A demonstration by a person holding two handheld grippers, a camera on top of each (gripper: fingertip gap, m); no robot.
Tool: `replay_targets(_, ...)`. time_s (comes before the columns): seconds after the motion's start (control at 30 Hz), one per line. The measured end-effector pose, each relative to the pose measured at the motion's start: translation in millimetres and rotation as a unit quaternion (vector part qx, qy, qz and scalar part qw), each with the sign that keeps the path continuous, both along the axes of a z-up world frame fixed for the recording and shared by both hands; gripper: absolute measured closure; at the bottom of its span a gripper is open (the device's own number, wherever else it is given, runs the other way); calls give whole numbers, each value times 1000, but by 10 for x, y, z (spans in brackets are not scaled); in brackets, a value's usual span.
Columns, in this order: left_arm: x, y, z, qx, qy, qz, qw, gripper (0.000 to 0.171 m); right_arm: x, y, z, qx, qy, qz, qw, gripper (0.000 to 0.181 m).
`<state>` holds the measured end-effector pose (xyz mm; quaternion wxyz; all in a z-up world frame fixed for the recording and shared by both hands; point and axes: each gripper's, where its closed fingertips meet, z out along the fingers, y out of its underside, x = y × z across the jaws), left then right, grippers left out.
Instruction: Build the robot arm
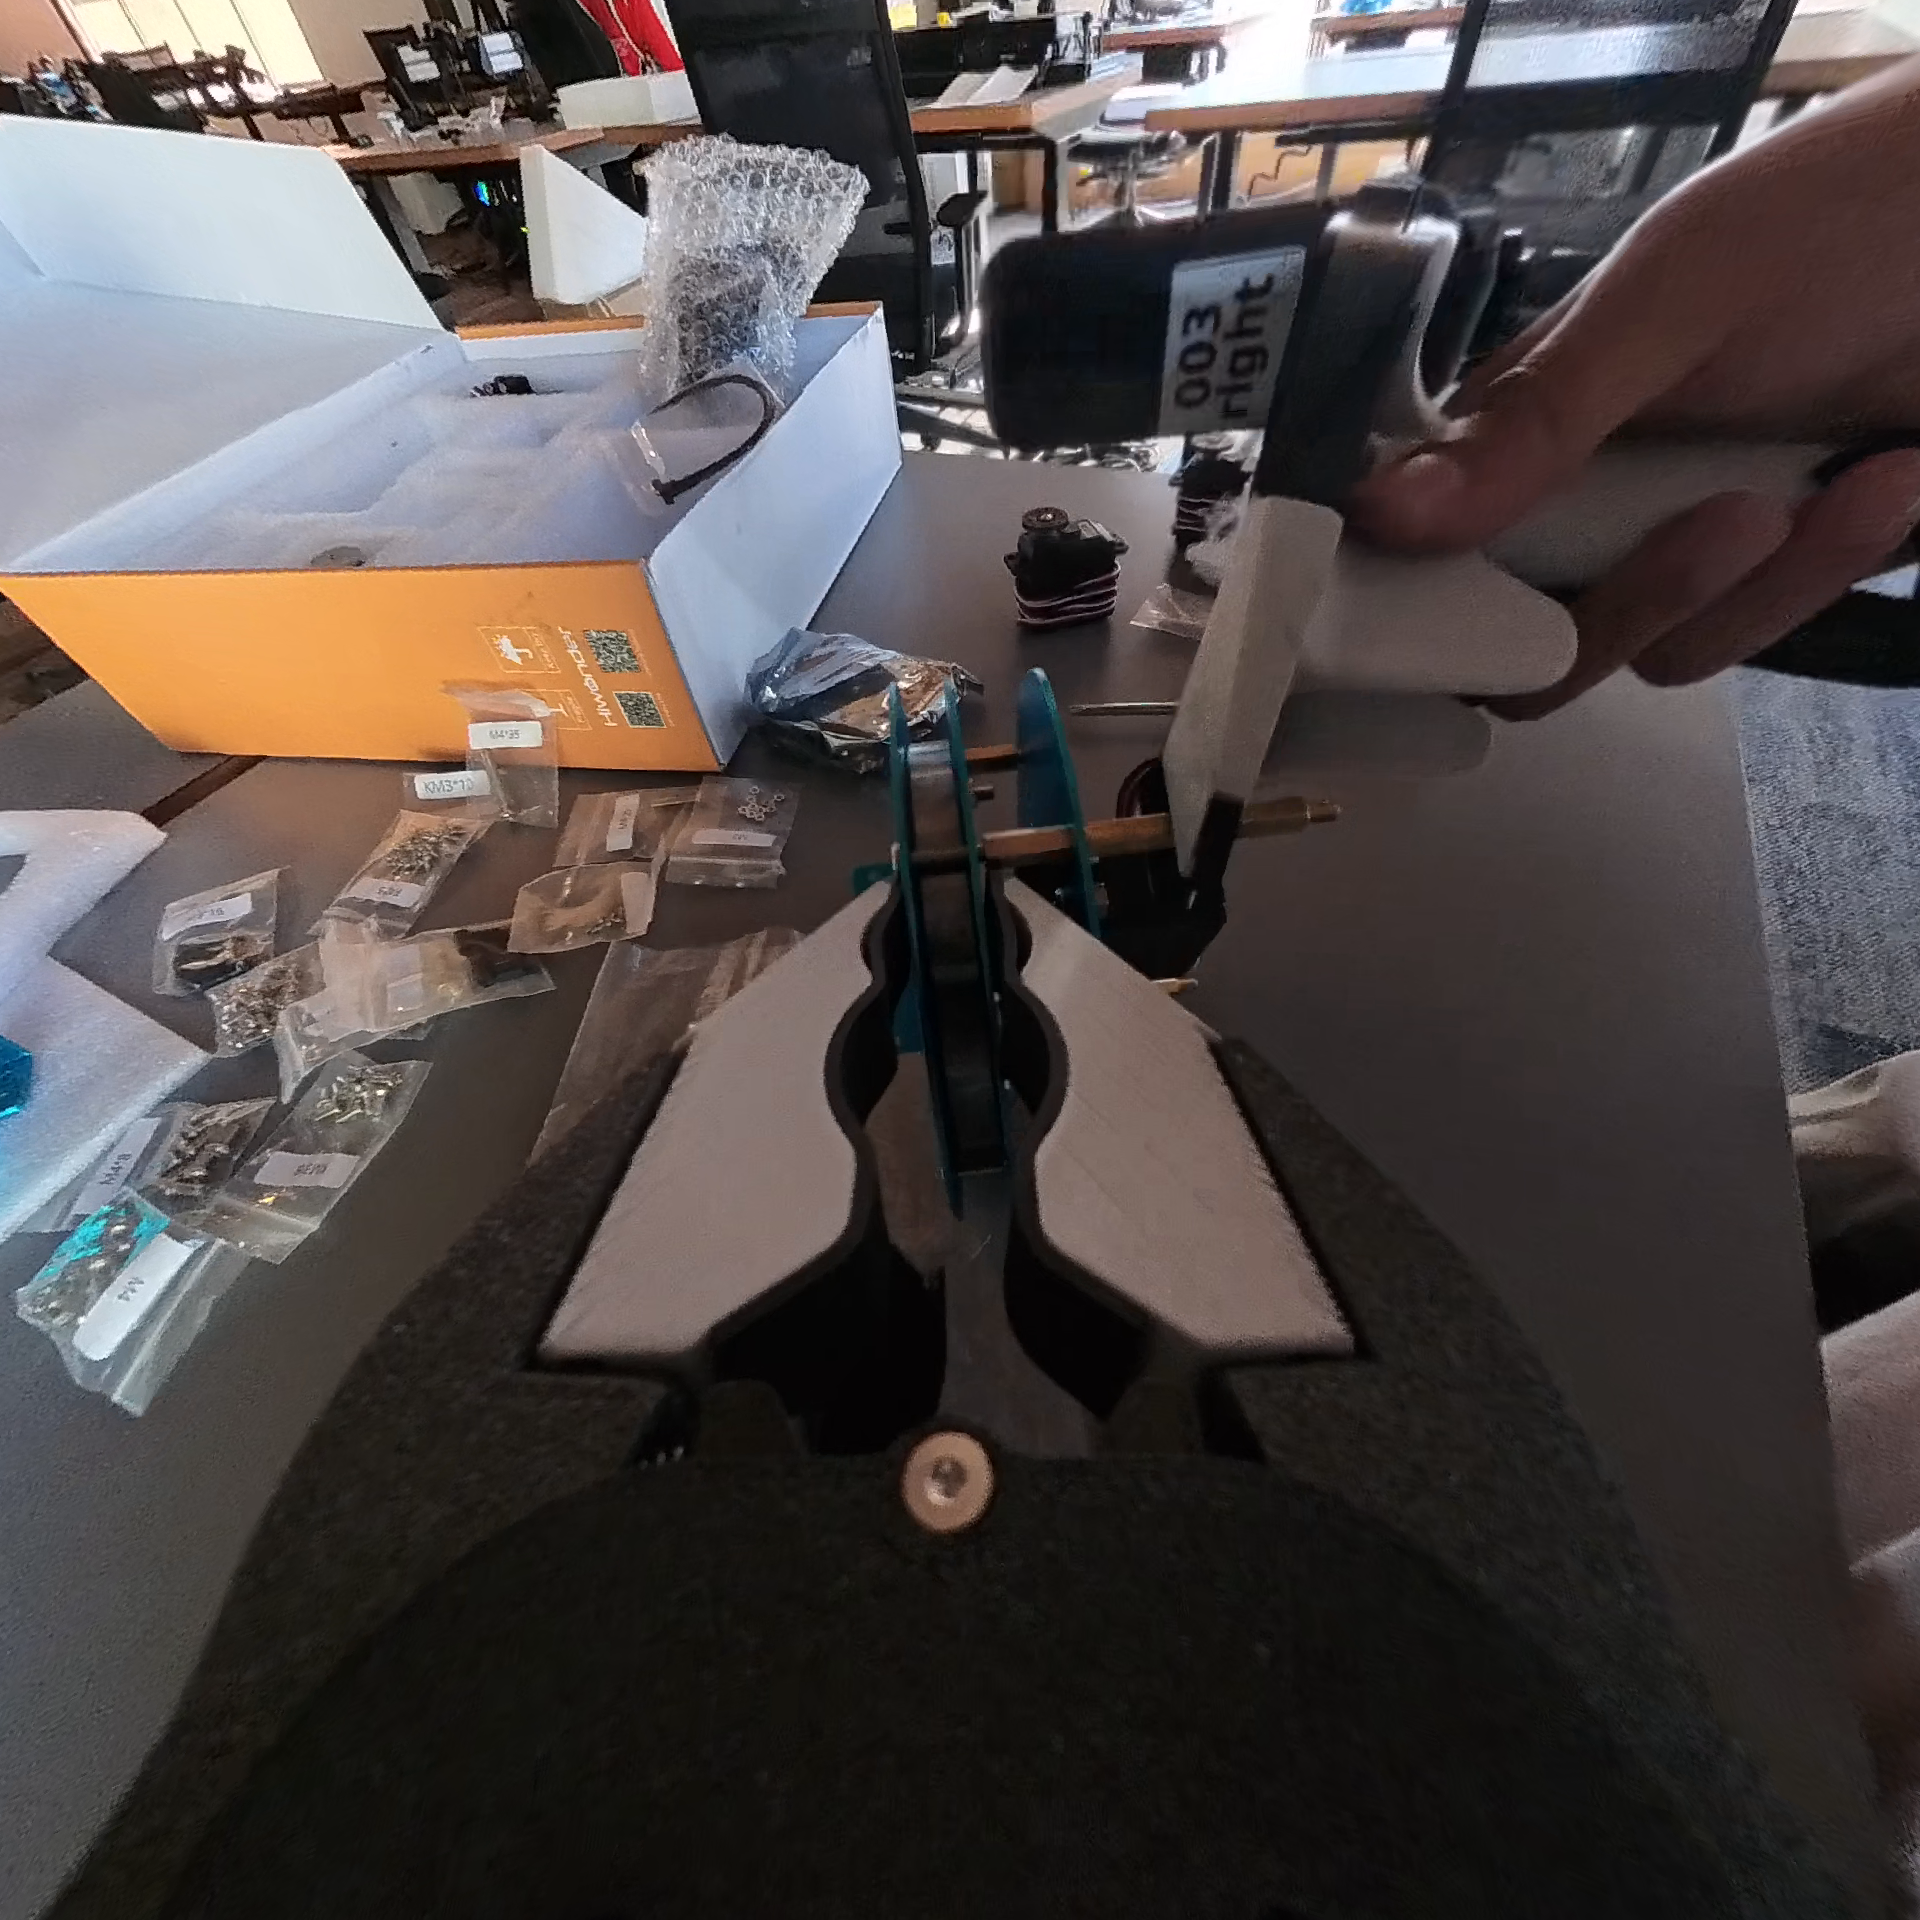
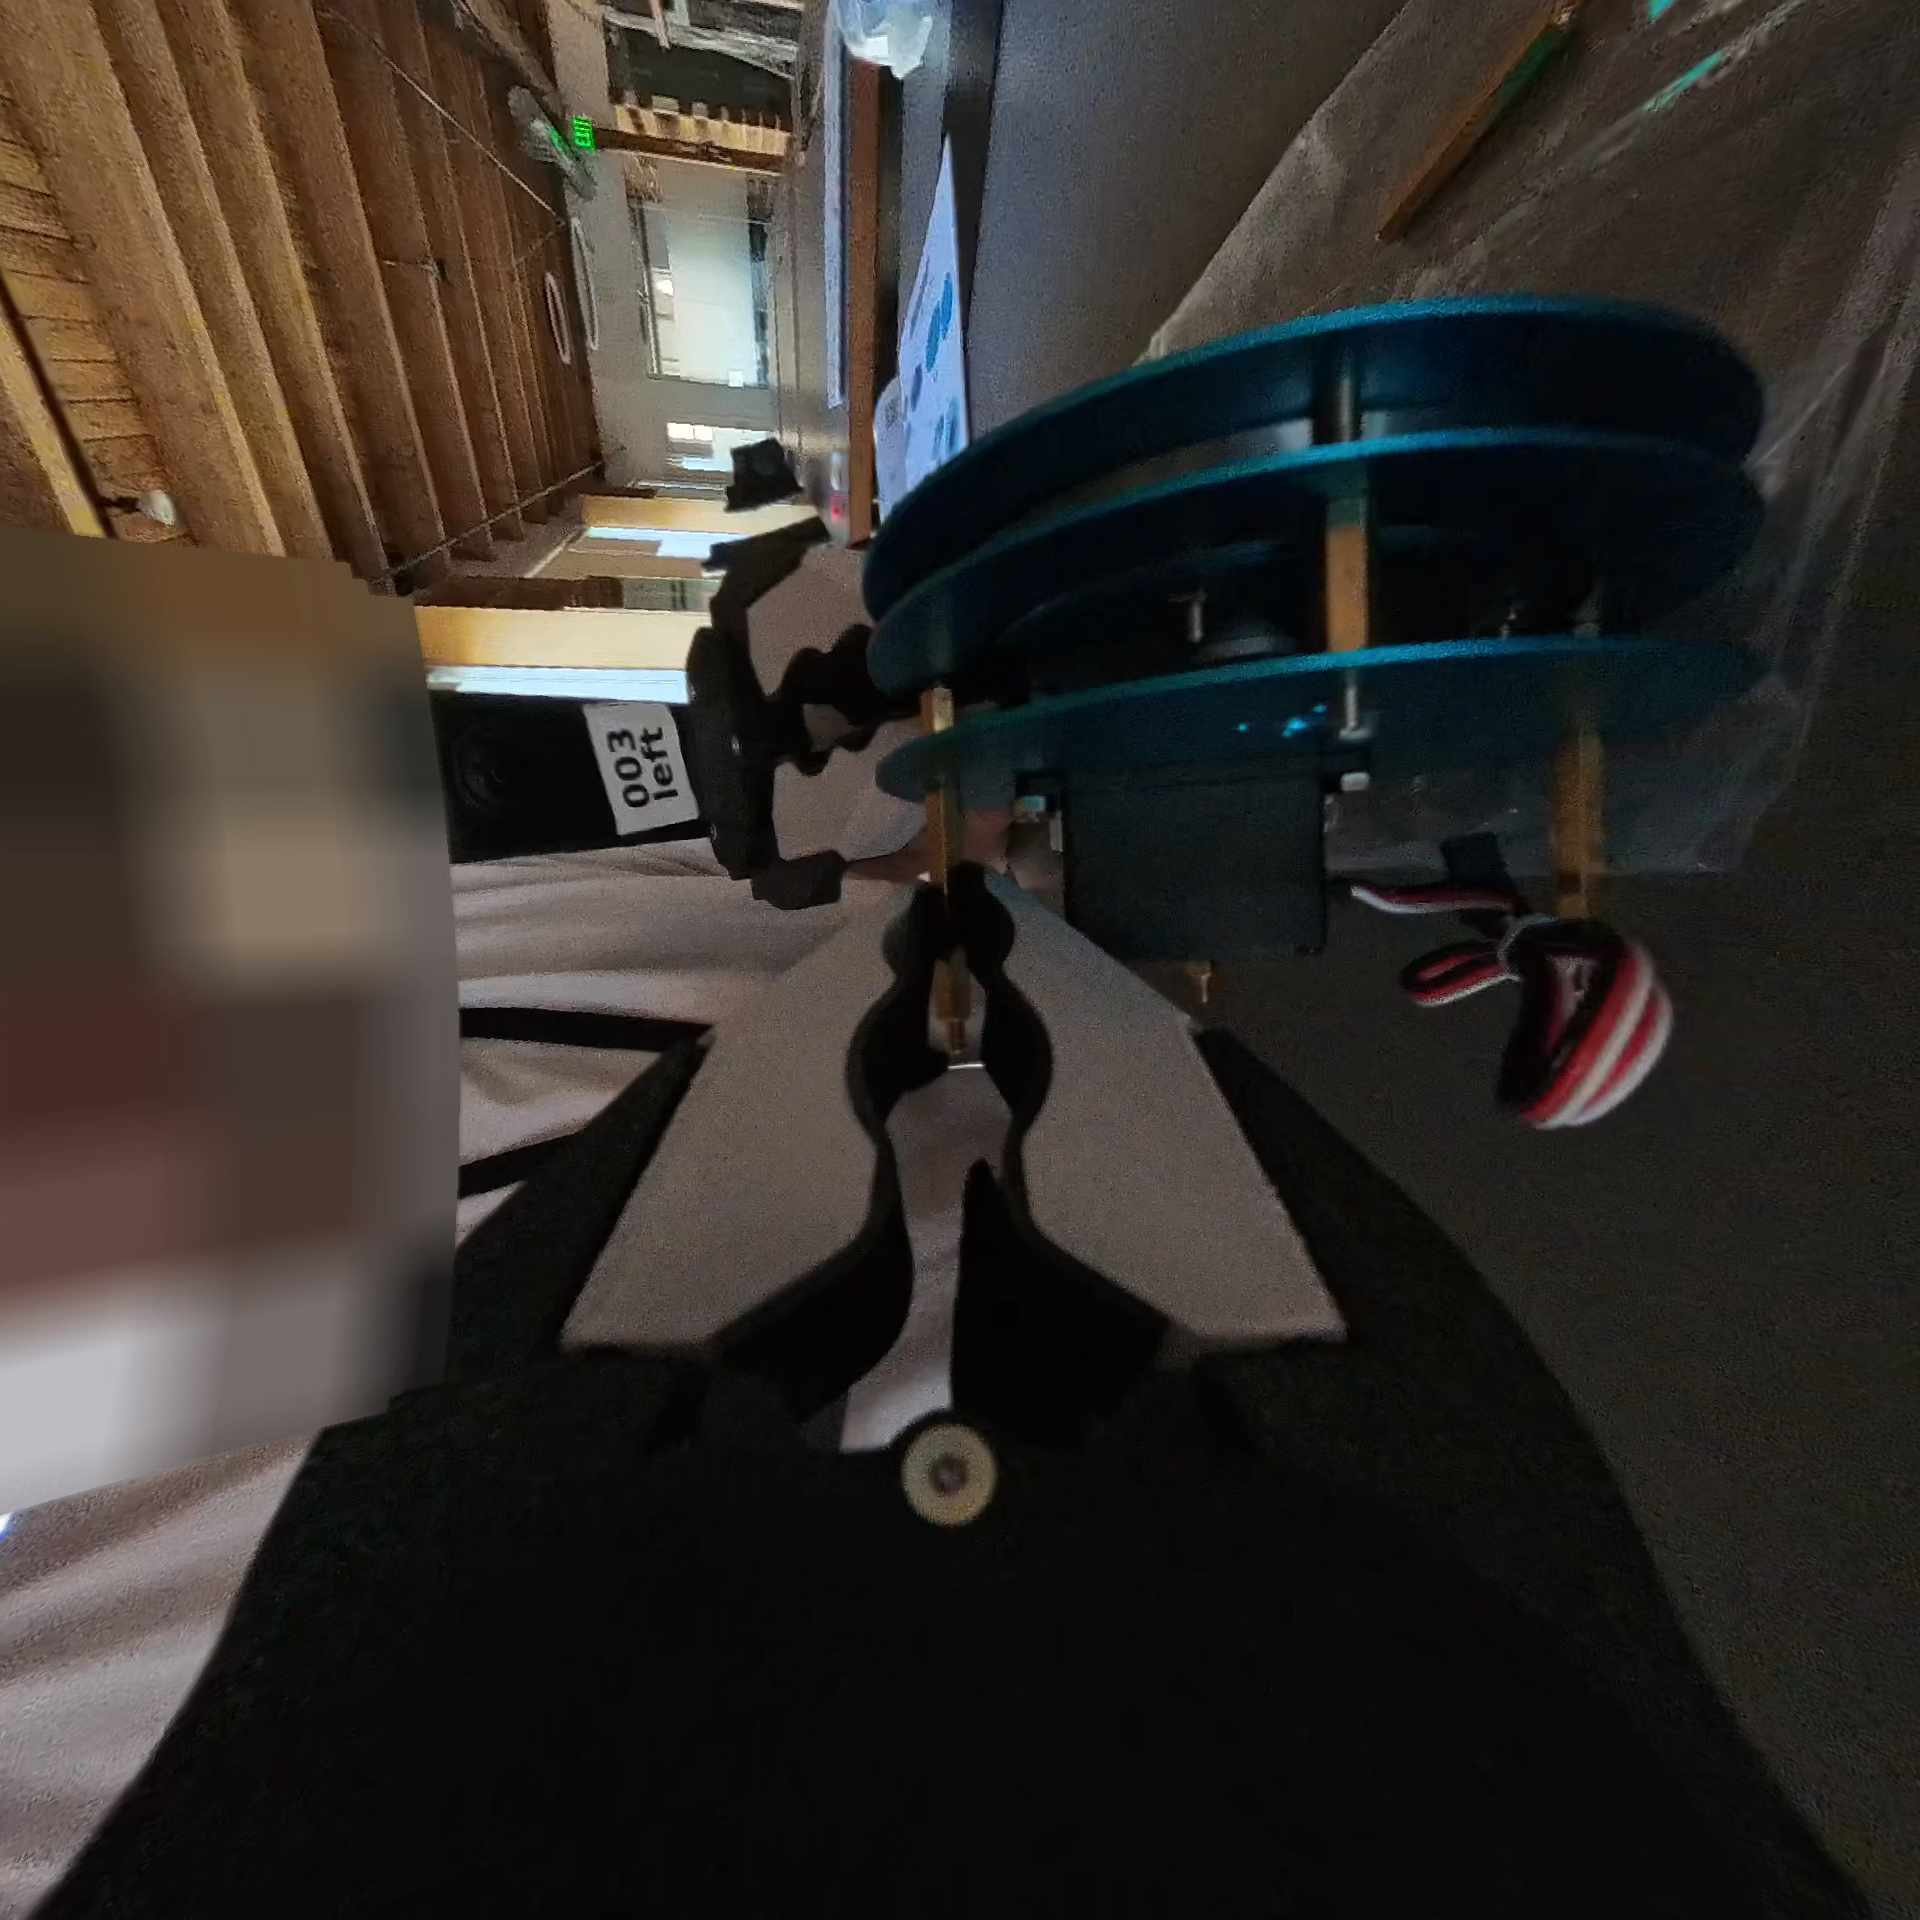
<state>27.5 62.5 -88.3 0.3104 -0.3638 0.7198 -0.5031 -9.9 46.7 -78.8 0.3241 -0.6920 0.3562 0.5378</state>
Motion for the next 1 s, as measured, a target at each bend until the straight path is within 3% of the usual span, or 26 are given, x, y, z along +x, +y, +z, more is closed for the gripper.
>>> replay_targets(0.07, 2, 6, -5, 7, 0, 3, 1000, 159, 3, 8, -23, -11, -50, 6, 999, 179)
replay_targets(0.13, 8, 10, -11, 7, 7, 5, 1000, 158, 14, 5, -53, -38, -173, 23, 984, 178)
replay_targets(0.27, -12, -5, -9, 21, 16, -9, 1000, 158, 56, -39, -105, -95, -425, 69, 898, 172)
replay_targets(0.33, -32, -3, -15, 30, 18, -23, 999, 158, 43, -33, -75, -98, -484, 62, 867, 161)
replay_targets(0.4, -54, 30, -35, 20, 28, -26, 999, 158, 42, -62, -31, -84, -504, 37, 859, 154)
replay_targets(0.57, -152, 117, -77, 7, 37, -38, 999, 157, 279, -144, 182, 4, -468, -94, 879, 154)
replay_targets(0.7, -235, 190, -91, -2, 43, -36, 998, 157, 525, -206, 23, 13, -463, -164, 871, 154)
replay_targets(0.87, -346, 274, -126, 14, 61, -31, 998, 157, 429, -125, -142, 34, -473, -144, 868, 154)
replay_targets(1.0, -341, 274, -116, 14, 79, -28, 996, 157, 96, -10, 142, 106, -541, -91, 829, 152)
